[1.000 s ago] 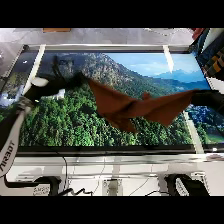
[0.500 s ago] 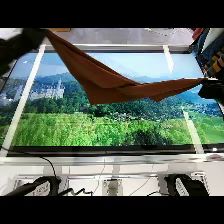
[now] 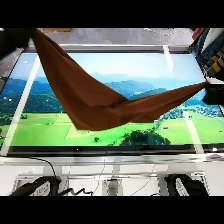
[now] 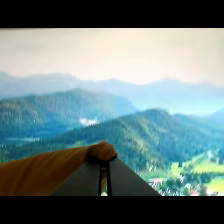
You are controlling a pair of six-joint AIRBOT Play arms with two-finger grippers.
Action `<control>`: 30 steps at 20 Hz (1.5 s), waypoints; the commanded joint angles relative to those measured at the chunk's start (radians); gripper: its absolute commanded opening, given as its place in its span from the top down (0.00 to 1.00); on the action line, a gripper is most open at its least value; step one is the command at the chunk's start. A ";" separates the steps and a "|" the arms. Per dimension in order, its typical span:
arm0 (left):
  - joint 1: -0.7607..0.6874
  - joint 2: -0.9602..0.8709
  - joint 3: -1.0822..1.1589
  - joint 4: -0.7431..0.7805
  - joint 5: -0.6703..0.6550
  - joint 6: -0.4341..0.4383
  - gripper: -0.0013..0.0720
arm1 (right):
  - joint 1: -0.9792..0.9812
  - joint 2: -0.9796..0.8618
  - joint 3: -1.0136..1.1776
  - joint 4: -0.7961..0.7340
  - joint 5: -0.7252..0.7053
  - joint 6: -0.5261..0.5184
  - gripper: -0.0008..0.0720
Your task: Fold the clothes and pants, and hang the long-sleeved shirts on hangers.
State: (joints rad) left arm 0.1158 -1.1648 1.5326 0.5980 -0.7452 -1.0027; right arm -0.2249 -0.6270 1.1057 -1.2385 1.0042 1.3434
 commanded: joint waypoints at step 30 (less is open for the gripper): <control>0.017 -0.307 -0.436 0.408 -0.688 -0.157 0.44 | -0.001 -0.531 -0.177 0.093 -0.185 0.001 0.97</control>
State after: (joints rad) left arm 0.1234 -1.5188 1.2572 1.0164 -1.4048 -1.1404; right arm -0.2249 -1.1568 0.9287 -1.1351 0.8108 1.3457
